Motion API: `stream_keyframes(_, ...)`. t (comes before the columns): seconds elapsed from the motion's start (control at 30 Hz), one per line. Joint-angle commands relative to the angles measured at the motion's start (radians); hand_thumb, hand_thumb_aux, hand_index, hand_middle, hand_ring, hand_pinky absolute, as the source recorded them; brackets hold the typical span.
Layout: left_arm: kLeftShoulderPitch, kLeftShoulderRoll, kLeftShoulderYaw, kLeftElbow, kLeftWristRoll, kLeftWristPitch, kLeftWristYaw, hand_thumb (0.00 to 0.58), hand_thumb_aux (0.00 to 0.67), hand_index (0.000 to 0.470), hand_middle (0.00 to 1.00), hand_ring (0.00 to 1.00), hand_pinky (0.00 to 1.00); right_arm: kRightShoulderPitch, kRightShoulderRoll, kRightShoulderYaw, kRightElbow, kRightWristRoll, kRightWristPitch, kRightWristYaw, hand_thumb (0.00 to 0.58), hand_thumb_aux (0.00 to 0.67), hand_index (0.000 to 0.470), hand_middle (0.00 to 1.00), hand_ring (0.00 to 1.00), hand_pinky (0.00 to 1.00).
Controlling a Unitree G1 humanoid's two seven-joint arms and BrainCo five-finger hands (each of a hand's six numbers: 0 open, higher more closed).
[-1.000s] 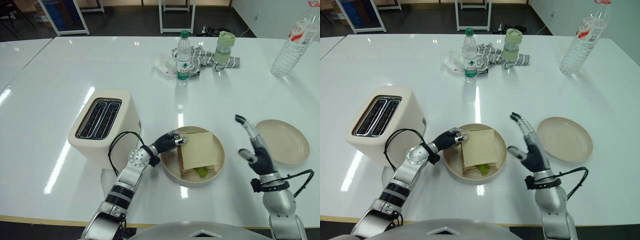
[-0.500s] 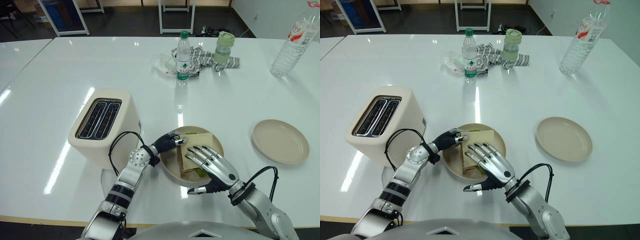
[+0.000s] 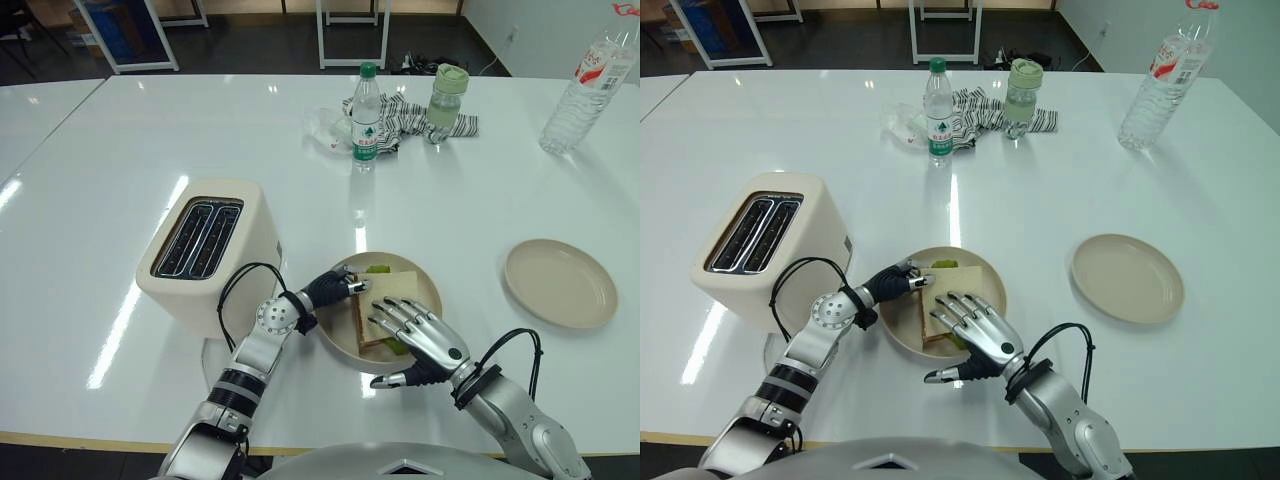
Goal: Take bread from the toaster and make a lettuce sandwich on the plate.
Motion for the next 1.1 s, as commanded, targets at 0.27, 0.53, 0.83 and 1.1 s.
stream_keyframes(0.27, 0.099, 0.095, 0.015, -0.542, 0.477, -0.055, 0.327, 0.0, 0.0, 0.0, 0.0, 0.0, 0.0, 0.025, -0.07, 0.084, 0.133, -0.043, 0.091, 0.121, 0.0, 0.0, 0.0, 0.0, 0.0, 0.0)
stream_keyframes(0.53, 0.161, 0.099, 0.09, -0.667, 0.461, -0.013, 0.331, 0.0, 0.0, 0.0, 0.0, 0.0, 0.0, 0.005, -0.081, 0.104, 0.151, -0.032, 0.109, 0.109, 0.0, 0.0, 0.0, 0.0, 0.0, 0.0)
stream_keyframes(0.83, 0.234, 0.057, 0.088, -0.579, 0.27, -0.017, 0.278, 0.0, 0.0, 0.0, 0.0, 0.0, 0.0, -0.04, 0.001, 0.007, -0.016, 0.165, -0.038, -0.24, 0.0, 0.0, 0.0, 0.0, 0.0, 0.0)
stream_keyframes(1.1, 0.345, 0.155, 0.17, -0.755, -0.047, 0.015, 0.073, 0.58, 0.67, 0.47, 1.0, 1.0, 1.0, 0.017, 0.083, -0.157, -0.196, 0.718, -0.019, -0.149, 0.0, 0.0, 0.0, 1.0, 1.0, 1.0)
